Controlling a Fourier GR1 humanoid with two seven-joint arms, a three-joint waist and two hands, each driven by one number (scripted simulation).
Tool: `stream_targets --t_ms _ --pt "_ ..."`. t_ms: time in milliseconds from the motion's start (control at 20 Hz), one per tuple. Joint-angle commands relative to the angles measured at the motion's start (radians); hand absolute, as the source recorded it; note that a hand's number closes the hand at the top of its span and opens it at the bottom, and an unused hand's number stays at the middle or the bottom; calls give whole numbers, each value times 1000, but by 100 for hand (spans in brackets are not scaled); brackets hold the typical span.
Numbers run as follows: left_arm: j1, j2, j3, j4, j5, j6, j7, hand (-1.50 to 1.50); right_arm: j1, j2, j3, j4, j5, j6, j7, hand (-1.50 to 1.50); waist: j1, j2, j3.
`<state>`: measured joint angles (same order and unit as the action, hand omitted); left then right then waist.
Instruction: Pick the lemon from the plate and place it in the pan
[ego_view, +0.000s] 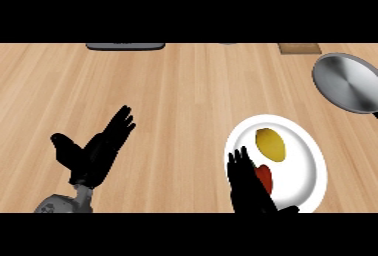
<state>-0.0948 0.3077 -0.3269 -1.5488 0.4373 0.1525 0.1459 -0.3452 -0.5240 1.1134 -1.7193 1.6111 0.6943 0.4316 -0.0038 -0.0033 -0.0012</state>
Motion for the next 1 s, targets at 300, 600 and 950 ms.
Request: stream_targets --t_ms 300,600,950 --pt "36 -55 18 31 -59 -41 -29 0 25 -17 -33 40 166 -58 -3 -150 5 2 1" --pt "31 -47 52 -73 -60 -37 70 0 5 -19 -109 70 218 -87 -57 -150 7 2 1" --pt "-50 -106 87 34 -101 -50 75 0 -13 12 -217 191 259 -225 -131 -150 4 3 1"
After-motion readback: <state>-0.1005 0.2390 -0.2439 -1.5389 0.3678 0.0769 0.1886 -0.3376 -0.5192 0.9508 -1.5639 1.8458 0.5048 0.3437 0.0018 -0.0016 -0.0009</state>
